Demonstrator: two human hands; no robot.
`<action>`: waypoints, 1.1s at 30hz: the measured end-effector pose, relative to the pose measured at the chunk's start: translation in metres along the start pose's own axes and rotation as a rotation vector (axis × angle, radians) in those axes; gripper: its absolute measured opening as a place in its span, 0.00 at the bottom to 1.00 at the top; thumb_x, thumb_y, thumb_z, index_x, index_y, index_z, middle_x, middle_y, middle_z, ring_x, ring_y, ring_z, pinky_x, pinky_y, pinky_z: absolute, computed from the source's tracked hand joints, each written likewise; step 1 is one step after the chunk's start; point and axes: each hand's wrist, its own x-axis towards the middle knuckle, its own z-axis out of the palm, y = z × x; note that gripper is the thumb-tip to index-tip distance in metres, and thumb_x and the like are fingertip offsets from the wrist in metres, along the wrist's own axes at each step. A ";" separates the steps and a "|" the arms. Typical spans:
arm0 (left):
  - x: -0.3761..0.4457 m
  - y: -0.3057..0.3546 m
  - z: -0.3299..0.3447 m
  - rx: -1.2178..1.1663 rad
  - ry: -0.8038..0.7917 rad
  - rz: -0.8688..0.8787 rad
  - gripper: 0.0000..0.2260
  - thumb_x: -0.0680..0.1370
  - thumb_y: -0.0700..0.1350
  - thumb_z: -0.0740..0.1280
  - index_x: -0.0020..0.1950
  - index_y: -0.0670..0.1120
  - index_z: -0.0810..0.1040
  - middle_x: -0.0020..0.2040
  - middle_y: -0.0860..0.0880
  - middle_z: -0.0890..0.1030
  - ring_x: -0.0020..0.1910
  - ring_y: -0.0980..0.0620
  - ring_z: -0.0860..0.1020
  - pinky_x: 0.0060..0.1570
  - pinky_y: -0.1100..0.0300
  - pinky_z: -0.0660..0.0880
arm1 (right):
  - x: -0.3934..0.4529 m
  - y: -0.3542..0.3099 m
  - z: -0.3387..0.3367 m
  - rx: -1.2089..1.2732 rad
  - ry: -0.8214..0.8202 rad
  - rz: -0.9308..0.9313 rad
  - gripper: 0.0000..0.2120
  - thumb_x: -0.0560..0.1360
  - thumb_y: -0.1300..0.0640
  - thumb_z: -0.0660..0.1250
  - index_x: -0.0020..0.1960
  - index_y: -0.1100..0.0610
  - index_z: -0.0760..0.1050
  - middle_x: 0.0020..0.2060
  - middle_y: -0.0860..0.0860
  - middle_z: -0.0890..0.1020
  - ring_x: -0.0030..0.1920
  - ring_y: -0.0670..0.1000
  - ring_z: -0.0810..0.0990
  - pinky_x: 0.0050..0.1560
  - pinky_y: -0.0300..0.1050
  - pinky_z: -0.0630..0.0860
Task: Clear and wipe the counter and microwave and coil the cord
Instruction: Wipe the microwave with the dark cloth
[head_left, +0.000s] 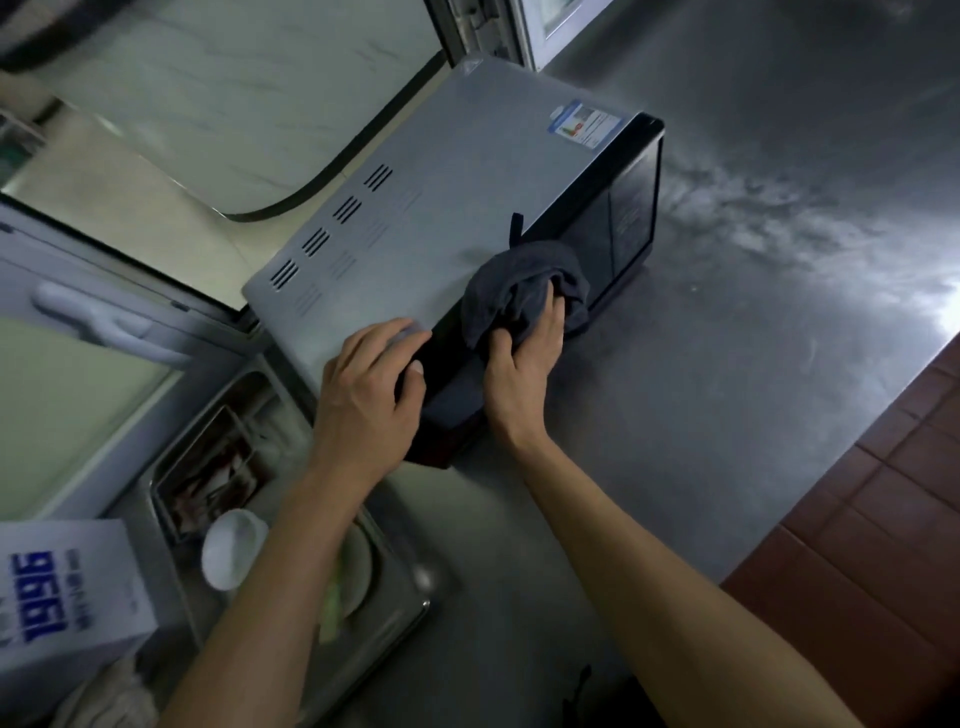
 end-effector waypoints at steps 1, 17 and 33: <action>-0.009 -0.007 -0.003 -0.006 0.006 0.000 0.17 0.81 0.45 0.59 0.67 0.46 0.77 0.67 0.49 0.76 0.67 0.49 0.72 0.64 0.45 0.72 | -0.011 0.004 0.008 0.003 0.004 -0.005 0.36 0.75 0.51 0.55 0.81 0.48 0.48 0.81 0.49 0.45 0.79 0.49 0.41 0.77 0.49 0.43; -0.060 -0.043 -0.020 -0.017 -0.037 0.075 0.15 0.83 0.43 0.61 0.69 0.43 0.75 0.68 0.47 0.74 0.68 0.52 0.69 0.68 0.54 0.69 | -0.133 0.081 0.083 -0.032 -0.100 0.018 0.37 0.74 0.55 0.56 0.80 0.47 0.46 0.80 0.48 0.42 0.78 0.46 0.34 0.77 0.45 0.36; 0.045 0.033 0.012 0.097 -0.099 0.134 0.18 0.83 0.48 0.61 0.72 0.45 0.72 0.71 0.47 0.72 0.71 0.51 0.67 0.68 0.52 0.68 | 0.013 0.035 -0.001 0.025 0.025 0.009 0.35 0.76 0.54 0.55 0.81 0.50 0.47 0.81 0.50 0.46 0.80 0.48 0.40 0.79 0.53 0.41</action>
